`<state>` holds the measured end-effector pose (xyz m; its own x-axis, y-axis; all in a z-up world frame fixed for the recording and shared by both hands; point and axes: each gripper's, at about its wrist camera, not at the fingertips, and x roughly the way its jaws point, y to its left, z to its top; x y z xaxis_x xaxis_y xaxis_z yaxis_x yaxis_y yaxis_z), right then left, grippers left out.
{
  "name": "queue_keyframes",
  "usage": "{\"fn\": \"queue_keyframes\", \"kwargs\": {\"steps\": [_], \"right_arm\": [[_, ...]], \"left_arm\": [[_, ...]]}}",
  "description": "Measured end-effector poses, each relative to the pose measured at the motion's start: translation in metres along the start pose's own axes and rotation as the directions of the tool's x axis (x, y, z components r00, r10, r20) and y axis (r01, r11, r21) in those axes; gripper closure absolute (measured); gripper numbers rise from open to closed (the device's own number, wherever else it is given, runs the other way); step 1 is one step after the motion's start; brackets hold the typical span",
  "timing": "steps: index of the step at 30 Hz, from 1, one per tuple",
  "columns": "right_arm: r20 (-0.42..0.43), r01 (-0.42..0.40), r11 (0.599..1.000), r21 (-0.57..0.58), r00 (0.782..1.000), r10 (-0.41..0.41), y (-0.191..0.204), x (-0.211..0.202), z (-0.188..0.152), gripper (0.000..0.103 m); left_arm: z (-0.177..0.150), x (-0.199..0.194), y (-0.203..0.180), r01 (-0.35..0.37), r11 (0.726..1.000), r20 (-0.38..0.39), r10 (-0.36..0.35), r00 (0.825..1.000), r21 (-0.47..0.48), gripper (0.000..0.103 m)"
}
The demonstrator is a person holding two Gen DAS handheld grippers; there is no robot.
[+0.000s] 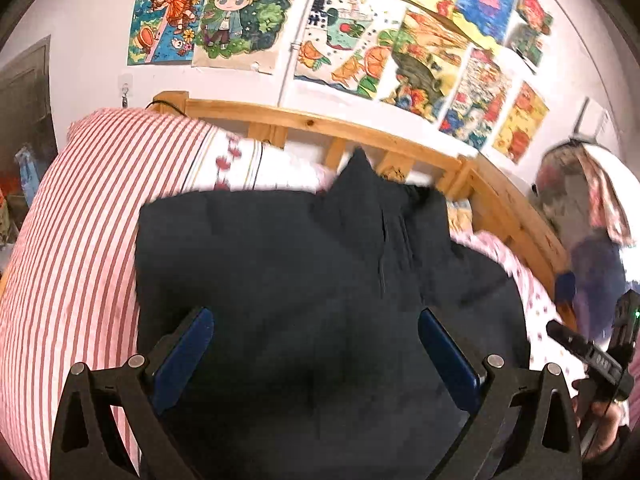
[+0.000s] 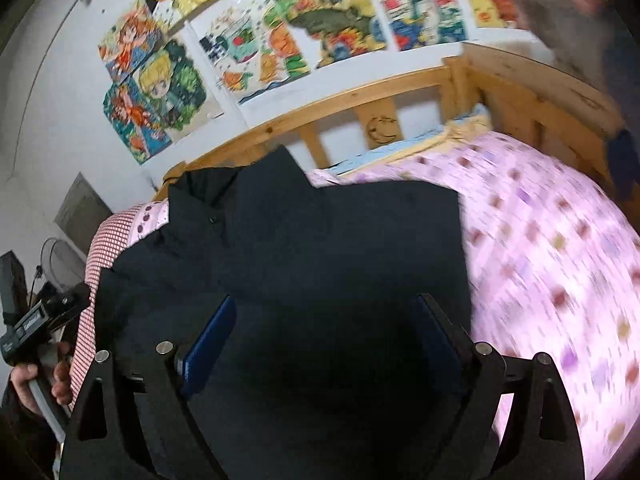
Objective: Fold large clothes
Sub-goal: 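Grasp the jacket hem with both tools and lift it toward the collar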
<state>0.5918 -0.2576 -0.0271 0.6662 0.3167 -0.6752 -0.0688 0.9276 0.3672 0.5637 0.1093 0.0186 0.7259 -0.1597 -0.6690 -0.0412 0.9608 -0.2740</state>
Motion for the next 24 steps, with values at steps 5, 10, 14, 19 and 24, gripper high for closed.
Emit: {"fn": "queue_keyframes", "kwargs": {"steps": [5,10,14,19,24], "right_arm": [[0.015,0.007,1.0,-0.021,1.0,-0.007,0.029,0.031,0.06,0.017],[0.029,0.02,0.999,-0.036,0.999,-0.019,0.051,0.078,0.108,0.017],[0.024,0.03,0.999,-0.016,0.999,-0.029,0.053,0.115,0.124,0.019],[0.03,0.005,1.0,0.017,1.0,-0.005,0.054,0.152,0.136,0.037],[-0.025,0.011,1.0,-0.016,1.0,-0.012,0.068,0.19,0.135,0.052]], "left_arm": [[0.048,0.035,-0.012,0.01,0.999,0.018,-0.011,1.0,0.041,0.0],[0.09,0.082,-0.023,0.035,0.999,0.029,-0.036,0.999,0.011,0.0],[0.106,0.12,-0.029,0.022,1.0,0.047,-0.022,0.999,0.002,0.001],[0.119,0.16,-0.032,0.051,0.999,0.024,-0.051,0.998,-0.001,0.029],[0.127,0.183,-0.032,0.082,0.997,-0.01,-0.082,0.997,-0.012,0.058]]}}
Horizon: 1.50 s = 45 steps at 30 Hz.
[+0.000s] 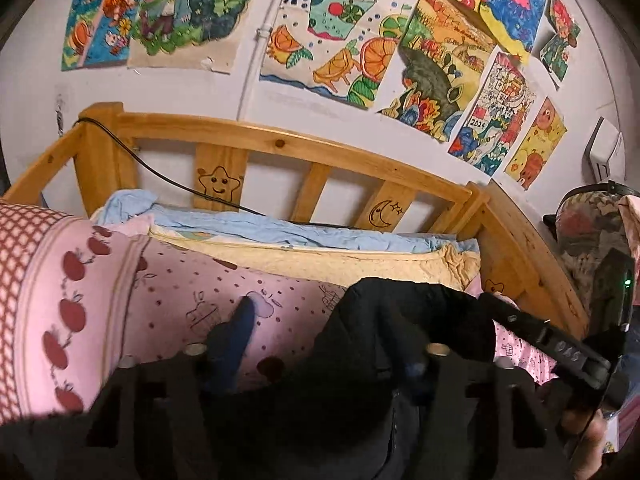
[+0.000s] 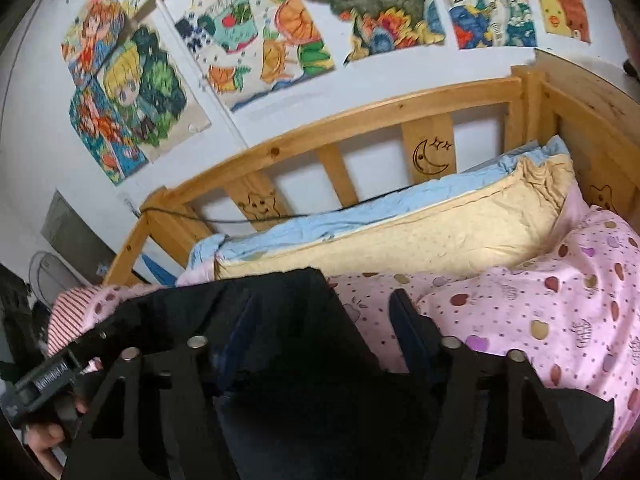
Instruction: Fold large clothes
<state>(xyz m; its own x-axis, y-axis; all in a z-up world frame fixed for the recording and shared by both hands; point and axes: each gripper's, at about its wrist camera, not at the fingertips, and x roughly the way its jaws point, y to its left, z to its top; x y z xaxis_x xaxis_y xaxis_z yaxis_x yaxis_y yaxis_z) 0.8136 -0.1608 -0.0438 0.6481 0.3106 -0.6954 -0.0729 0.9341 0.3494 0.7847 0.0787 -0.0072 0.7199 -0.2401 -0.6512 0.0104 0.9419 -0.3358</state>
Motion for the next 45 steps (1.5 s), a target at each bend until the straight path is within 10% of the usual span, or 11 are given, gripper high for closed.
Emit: {"fn": "queue_keyframes", "kwargs": {"steps": [3,5,12,24,45], "right_arm": [[-0.028,0.01,1.0,-0.002,1.0,-0.01,0.003,0.008,-0.005,0.09],[0.009,0.01,1.0,-0.006,1.0,-0.01,0.004,-0.003,-0.008,0.093],[0.137,-0.019,0.997,-0.069,0.99,0.028,0.009,-0.084,-0.012,0.096],[0.122,-0.042,0.969,-0.243,0.99,0.074,0.008,-0.195,-0.064,0.097],[-0.014,-0.01,0.976,-0.216,1.0,0.007,-0.044,-0.099,-0.174,0.097]], "left_arm": [[0.001,0.004,0.001,0.036,0.999,-0.027,-0.036,0.999,-0.001,0.092],[0.0,-0.001,-0.002,0.035,0.999,-0.025,-0.035,0.999,0.009,0.094],[0.004,-0.064,-0.005,0.024,0.999,0.053,-0.025,0.998,0.026,0.097],[-0.04,-0.174,-0.017,0.091,0.984,0.054,-0.1,0.994,0.151,0.098],[-0.17,-0.087,-0.013,-0.026,0.94,-0.109,0.067,0.992,0.34,0.098]]}}
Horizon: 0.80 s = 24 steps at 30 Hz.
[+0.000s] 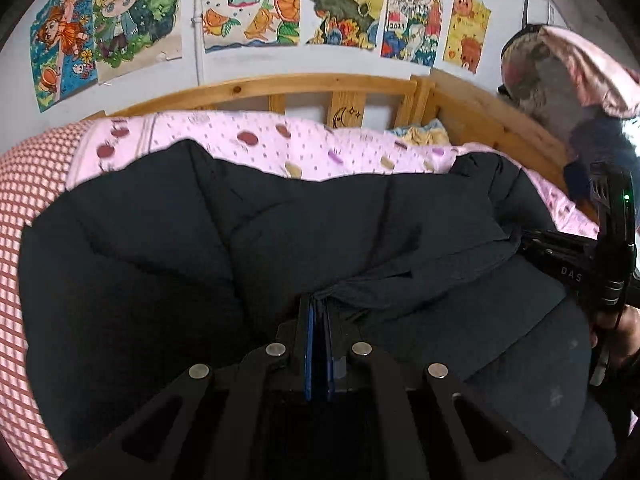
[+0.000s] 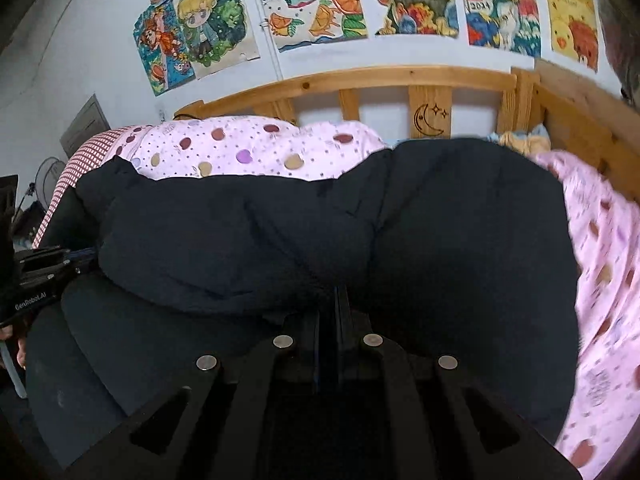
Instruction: Fold large clothes
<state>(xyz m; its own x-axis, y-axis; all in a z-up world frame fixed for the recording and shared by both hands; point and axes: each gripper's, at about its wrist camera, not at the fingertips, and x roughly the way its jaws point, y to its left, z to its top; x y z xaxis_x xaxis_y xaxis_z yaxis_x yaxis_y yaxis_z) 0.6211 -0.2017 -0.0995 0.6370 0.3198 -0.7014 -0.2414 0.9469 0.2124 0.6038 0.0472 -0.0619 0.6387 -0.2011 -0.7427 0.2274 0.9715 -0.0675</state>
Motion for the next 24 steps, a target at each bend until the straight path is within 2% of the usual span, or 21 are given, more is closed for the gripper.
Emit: {"fn": "queue_keyframes", "kwargs": {"steps": [4,7,11,15,18,21,24], "right_arm": [[0.008,0.007,1.0,-0.003,1.0,-0.007,0.002,0.003,-0.003,0.097],[0.02,0.005,1.0,-0.004,1.0,-0.005,0.004,-0.006,0.003,0.095],[0.047,-0.016,1.0,0.005,0.999,0.015,0.003,-0.031,0.011,0.089],[0.107,-0.014,1.0,-0.024,0.994,0.016,0.01,-0.062,0.021,0.089],[0.149,-0.015,0.999,-0.052,0.989,0.022,0.019,-0.08,0.037,0.089],[0.154,-0.016,0.999,-0.05,0.988,0.023,0.023,-0.081,0.054,0.089],[0.095,-0.032,0.999,-0.011,0.995,0.033,0.025,-0.059,0.069,0.089]], "left_arm": [[-0.006,0.006,-0.003,-0.01,1.0,-0.006,0.01,1.0,0.016,0.098],[-0.004,-0.001,0.001,0.018,1.0,0.012,-0.018,1.0,0.004,0.098],[0.001,-0.014,0.004,0.035,0.999,0.029,-0.035,0.999,-0.003,0.097],[0.004,-0.019,-0.005,0.002,0.999,0.027,-0.003,1.0,0.051,0.097],[0.005,-0.022,-0.006,0.0,0.998,0.025,-0.001,1.0,0.058,0.097],[0.005,-0.025,-0.006,-0.002,0.998,0.025,0.0,1.0,0.063,0.097],[0.006,-0.031,-0.008,0.005,0.998,0.024,-0.007,1.0,0.062,0.097]]}}
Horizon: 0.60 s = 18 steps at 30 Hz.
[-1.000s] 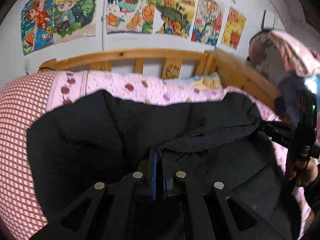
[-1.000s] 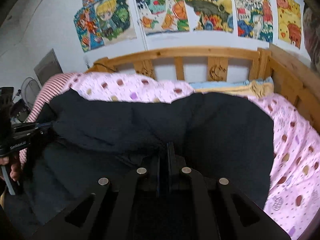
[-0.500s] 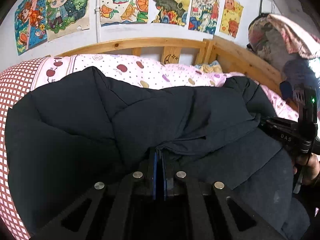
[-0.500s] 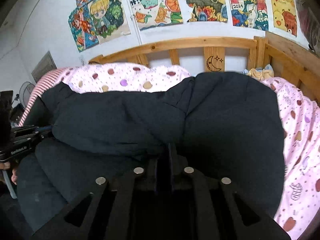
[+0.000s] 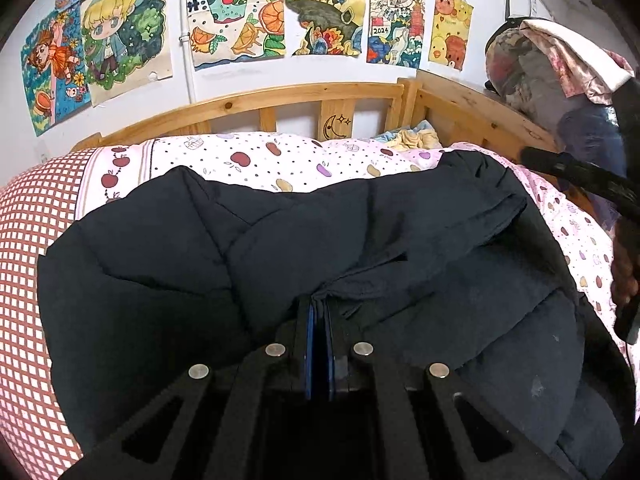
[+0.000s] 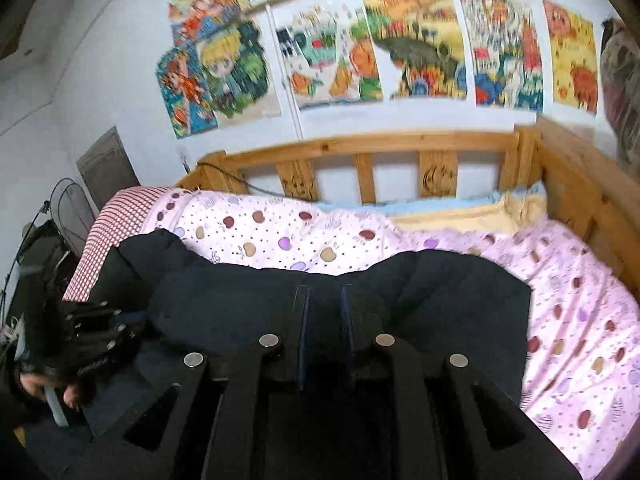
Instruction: Fold large clothes
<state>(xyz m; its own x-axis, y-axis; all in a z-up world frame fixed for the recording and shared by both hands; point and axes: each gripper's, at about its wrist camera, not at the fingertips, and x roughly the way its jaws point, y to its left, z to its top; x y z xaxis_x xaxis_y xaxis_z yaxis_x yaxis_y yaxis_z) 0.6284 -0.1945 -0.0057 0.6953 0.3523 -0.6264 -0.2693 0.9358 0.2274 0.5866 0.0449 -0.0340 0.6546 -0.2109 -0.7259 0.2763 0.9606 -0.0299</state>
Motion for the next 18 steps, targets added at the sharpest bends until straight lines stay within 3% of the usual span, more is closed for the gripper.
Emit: {"fn": "queue_keyframes", "kwargs": {"steps": [3,5,9,10,12,16,18], "right_arm": [[-0.137,-0.056,0.997,0.044,0.989,0.062,0.0,0.036,-0.006,0.089],[-0.213,-0.052,0.997,0.059,0.975,0.064,-0.003,0.059,-0.018,0.089],[-0.193,-0.074,0.995,0.067,0.977,0.085,-0.006,0.061,-0.037,0.089],[-0.197,-0.079,0.995,0.067,0.976,0.09,-0.006,0.061,-0.039,0.089],[-0.212,-0.086,0.994,0.065,0.972,0.098,-0.007,0.063,-0.038,0.089],[-0.292,-0.093,0.995,0.023,0.952,0.096,-0.006,0.067,-0.029,0.089],[-0.339,-0.097,0.995,-0.004,0.936,0.09,-0.006,0.07,-0.025,0.089]], "left_arm": [[0.002,-0.009,0.001,0.004,1.0,-0.002,-0.004,1.0,0.007,0.095],[0.004,-0.017,0.003,0.008,1.0,0.007,-0.008,1.0,-0.006,0.092],[0.01,-0.044,0.007,0.038,0.998,0.109,-0.033,0.993,-0.042,0.064],[0.013,-0.051,0.008,0.056,0.997,0.162,-0.047,0.986,-0.049,0.062],[0.023,-0.05,0.006,0.087,0.994,0.182,-0.074,0.981,-0.064,0.061],[0.045,-0.01,-0.006,0.147,0.985,0.077,-0.14,0.987,-0.086,0.062],[0.046,0.015,-0.013,0.169,0.983,-0.017,-0.17,0.985,-0.072,0.073]]}}
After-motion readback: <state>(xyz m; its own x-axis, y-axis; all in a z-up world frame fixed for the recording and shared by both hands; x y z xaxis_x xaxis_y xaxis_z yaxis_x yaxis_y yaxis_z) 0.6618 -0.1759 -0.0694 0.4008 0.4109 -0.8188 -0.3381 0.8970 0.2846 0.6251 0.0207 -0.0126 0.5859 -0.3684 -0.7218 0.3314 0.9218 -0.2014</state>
